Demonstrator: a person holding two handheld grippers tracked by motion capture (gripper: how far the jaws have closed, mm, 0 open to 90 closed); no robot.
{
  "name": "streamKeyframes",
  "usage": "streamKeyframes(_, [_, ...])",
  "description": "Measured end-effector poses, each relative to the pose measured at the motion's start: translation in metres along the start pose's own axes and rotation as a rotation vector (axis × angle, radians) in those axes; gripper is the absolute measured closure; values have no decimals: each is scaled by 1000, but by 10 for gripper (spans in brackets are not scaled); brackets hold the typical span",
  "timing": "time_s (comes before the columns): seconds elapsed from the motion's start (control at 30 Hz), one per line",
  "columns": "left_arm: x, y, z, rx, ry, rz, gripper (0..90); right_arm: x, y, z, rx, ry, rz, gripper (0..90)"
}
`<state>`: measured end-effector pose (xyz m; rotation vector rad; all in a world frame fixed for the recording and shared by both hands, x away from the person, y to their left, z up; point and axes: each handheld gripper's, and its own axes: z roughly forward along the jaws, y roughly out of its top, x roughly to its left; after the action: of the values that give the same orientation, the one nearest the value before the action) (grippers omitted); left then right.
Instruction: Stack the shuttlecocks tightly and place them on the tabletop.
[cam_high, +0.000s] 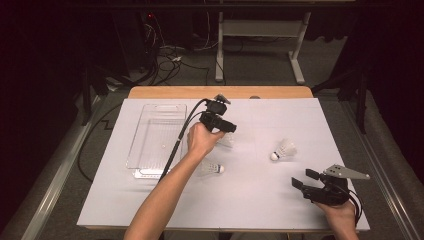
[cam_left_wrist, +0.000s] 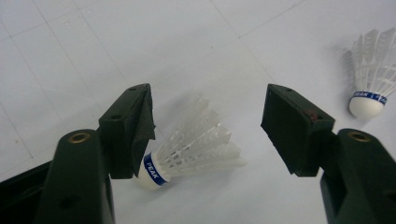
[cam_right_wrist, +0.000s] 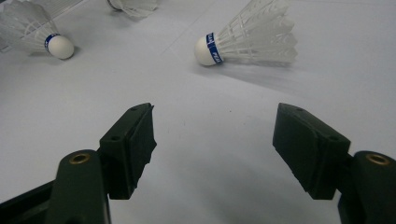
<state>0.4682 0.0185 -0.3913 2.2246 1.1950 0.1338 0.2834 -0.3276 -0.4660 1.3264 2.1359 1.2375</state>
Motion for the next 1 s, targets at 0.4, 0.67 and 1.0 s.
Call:
streamKeyframes(0.4, [-2,-12,-20,-4,21,26,314,1,0,-1,-1,-4,-14,298])
streamKeyframes(0.67, [-4,-21,-30,-25,6,54,311,1,0,0,3,-6,-13,298])
streamKeyframes(1.0, [-11,-27,-34,-29,2,85,310,1,0,-1,-1,-7,-11,299])
